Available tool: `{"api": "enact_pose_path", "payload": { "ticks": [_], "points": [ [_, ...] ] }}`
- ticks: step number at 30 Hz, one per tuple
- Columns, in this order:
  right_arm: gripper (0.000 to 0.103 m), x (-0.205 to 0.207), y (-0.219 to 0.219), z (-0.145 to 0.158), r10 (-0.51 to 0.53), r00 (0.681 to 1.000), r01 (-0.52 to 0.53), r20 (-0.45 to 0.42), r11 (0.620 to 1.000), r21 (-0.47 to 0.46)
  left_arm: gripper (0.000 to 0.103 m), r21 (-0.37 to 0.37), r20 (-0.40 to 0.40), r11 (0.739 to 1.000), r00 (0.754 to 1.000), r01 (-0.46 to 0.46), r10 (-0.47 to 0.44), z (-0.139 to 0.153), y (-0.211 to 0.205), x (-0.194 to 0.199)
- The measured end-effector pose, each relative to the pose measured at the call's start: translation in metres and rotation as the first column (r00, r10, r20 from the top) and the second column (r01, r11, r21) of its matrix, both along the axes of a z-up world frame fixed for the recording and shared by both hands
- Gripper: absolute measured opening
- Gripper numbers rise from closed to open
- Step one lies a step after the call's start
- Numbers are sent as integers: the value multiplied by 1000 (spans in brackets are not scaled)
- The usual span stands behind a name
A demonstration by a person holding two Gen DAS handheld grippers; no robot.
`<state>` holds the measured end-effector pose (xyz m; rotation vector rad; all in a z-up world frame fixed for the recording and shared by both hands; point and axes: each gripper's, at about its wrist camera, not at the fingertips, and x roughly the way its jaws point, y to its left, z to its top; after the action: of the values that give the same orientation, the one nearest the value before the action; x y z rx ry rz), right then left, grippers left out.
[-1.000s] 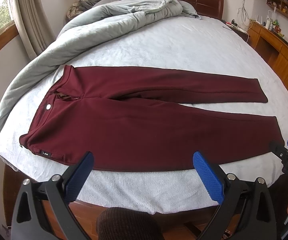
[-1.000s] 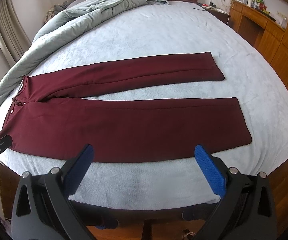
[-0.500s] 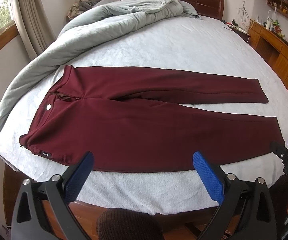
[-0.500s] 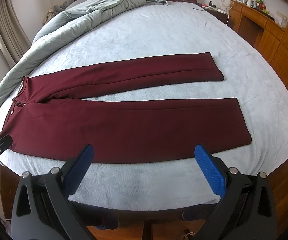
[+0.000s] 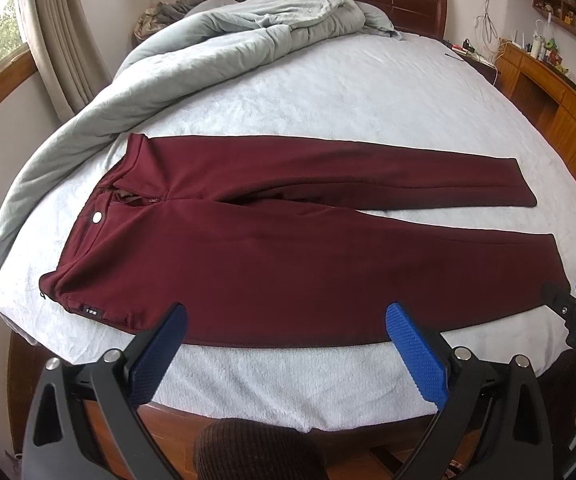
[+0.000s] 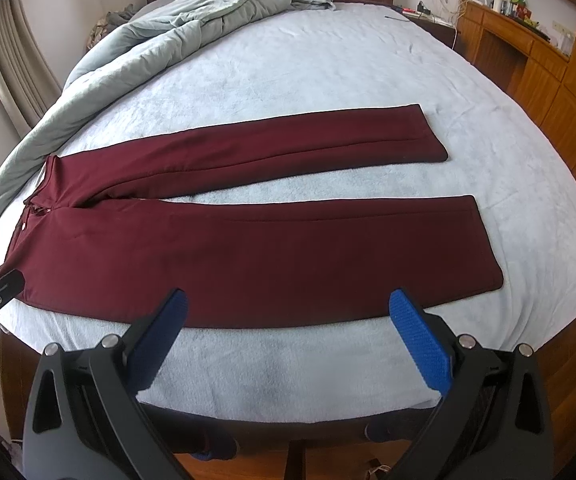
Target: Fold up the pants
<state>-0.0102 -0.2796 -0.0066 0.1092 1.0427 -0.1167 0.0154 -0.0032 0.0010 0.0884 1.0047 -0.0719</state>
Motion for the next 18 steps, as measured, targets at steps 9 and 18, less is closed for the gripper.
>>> {"api": "enact_pose_path", "payload": {
  "ticks": [9, 18],
  "points": [
    [100, 1, -1, -1, -2, 1000, 2, -1, 1000, 1, 99, -2, -2, 1000, 1000, 1, -1, 0, 0, 1],
    [100, 1, -1, -1, -1, 1000, 1, -2, 1000, 1, 99, 5, -1, 1000, 1000, 6, -6, 1, -4, 5]
  ]
}}
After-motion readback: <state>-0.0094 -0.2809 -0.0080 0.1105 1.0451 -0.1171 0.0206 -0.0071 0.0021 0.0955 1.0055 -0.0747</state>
